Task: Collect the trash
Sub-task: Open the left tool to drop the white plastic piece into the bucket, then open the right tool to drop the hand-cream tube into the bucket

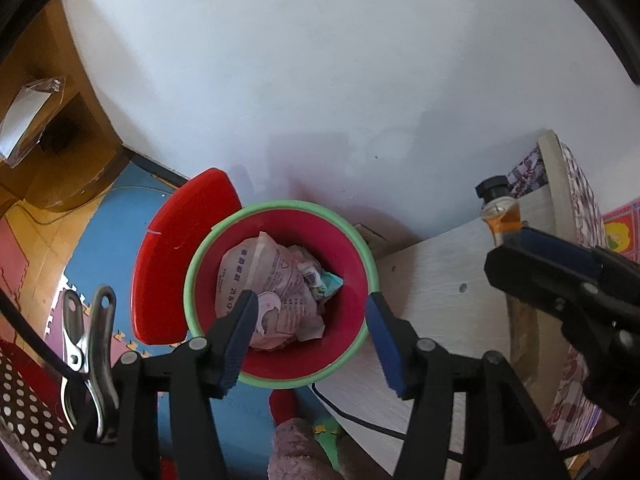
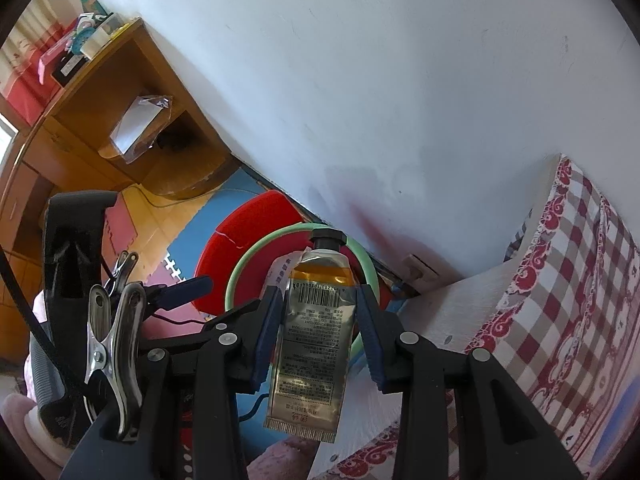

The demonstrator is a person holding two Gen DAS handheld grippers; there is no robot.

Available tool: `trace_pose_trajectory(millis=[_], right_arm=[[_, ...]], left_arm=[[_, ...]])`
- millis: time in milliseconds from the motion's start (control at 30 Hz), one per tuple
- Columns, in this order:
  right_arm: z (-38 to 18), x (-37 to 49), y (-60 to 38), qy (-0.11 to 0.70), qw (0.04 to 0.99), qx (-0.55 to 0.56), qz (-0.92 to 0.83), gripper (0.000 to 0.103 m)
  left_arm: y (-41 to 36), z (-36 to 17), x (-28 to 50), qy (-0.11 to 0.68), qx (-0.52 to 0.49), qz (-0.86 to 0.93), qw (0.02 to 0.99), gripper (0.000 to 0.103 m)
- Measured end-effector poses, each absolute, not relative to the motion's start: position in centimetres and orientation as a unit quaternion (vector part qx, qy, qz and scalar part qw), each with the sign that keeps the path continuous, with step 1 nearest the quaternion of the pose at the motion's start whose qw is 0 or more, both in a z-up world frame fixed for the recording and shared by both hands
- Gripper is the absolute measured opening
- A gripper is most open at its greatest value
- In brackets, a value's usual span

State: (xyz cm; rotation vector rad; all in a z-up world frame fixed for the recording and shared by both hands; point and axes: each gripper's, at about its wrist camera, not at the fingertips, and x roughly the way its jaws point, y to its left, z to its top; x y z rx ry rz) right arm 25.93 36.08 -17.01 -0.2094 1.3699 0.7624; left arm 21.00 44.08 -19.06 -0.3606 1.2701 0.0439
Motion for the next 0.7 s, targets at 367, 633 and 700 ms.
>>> trace_pose_trajectory(millis=[367,633,700], right_arm=[[-17.9,26.1,37.1,0.625,0.692,-0.079,0.352,0.039],[-17.8,25.6,38.0,0.622,0.692,-0.082,0.356,0.044],[-17.7,25.5,38.1,0.621,0.693,-0.082,0.356,0.044]], left_arm=[[46.2,-19.1,19.7,0.592,-0.183,0.050,0.783,0.059],[46.4,-19.1,19.4,0.591,-0.184,0.049,0.783,0.059],[46.4,-19.1,19.5,0.591,-0.185,0.050,0.784,0.059]])
